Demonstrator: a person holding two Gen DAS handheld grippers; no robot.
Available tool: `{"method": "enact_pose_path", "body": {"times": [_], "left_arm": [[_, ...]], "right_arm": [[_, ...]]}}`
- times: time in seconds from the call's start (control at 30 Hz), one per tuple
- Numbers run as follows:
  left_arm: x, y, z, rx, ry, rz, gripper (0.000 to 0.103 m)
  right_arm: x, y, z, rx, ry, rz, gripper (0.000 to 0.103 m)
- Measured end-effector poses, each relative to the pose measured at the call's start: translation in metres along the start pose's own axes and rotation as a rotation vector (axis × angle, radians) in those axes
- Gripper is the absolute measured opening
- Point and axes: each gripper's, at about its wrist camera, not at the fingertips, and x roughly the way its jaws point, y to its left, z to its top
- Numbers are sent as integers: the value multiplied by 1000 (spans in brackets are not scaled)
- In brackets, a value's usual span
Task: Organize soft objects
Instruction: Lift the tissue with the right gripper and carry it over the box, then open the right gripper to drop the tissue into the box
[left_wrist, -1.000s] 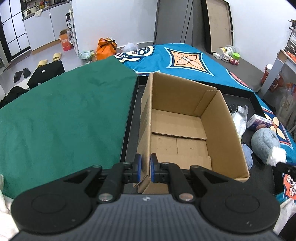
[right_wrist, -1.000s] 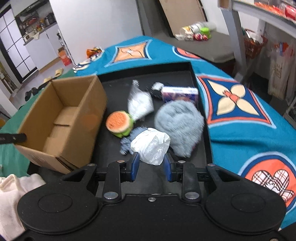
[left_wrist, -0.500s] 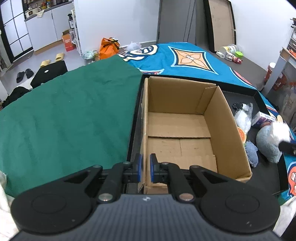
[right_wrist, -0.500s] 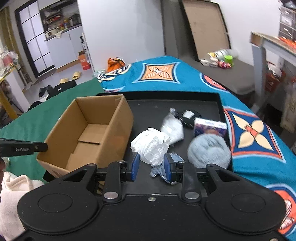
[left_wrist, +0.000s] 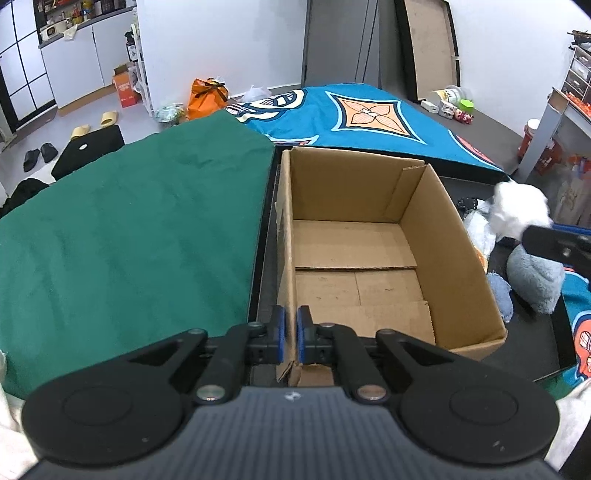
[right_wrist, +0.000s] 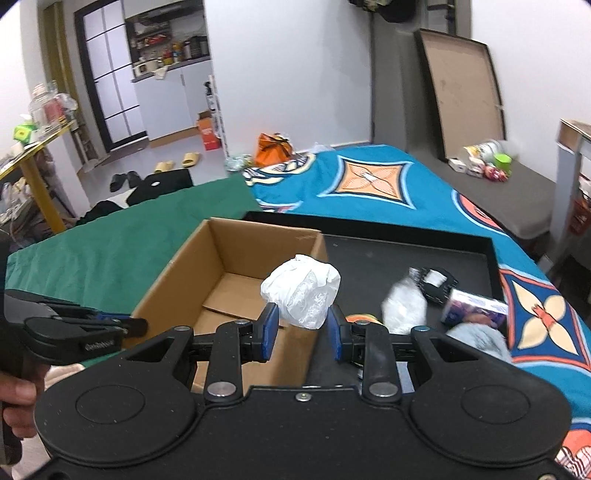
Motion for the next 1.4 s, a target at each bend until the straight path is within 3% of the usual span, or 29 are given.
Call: {"method": "enact_pose_path", "body": {"times": [0.33, 0.6, 0.67, 0.73, 0.77, 1.23, 1.33, 1.4], "left_arm": [[-2, 6, 0, -6, -9, -20, 6], [1, 7, 4, -36, 8, 9, 6], [1, 7, 4, -43, 11, 15, 6], [1, 7, 4, -46, 11, 19, 6], [1, 8, 4, -46, 11, 21, 6], [-5, -7, 13, -22, 2, 82, 10], [-7, -10, 15, -16, -2, 89, 13], [-8, -14, 16, -5, -6, 100, 23]], "right_arm": [[13, 22, 0, -29, 10, 63, 28], [27, 34, 5, -32, 15, 81, 29], [35, 37, 8, -22, 25, 83, 35], [40, 38, 10, -14, 27, 90, 55], [40, 37, 10, -8, 21, 95, 55], [16, 0, -9, 74, 25, 50, 57], [12, -11, -14, 94, 27, 36, 57], [8, -18, -17, 104, 27, 25, 57]]}}
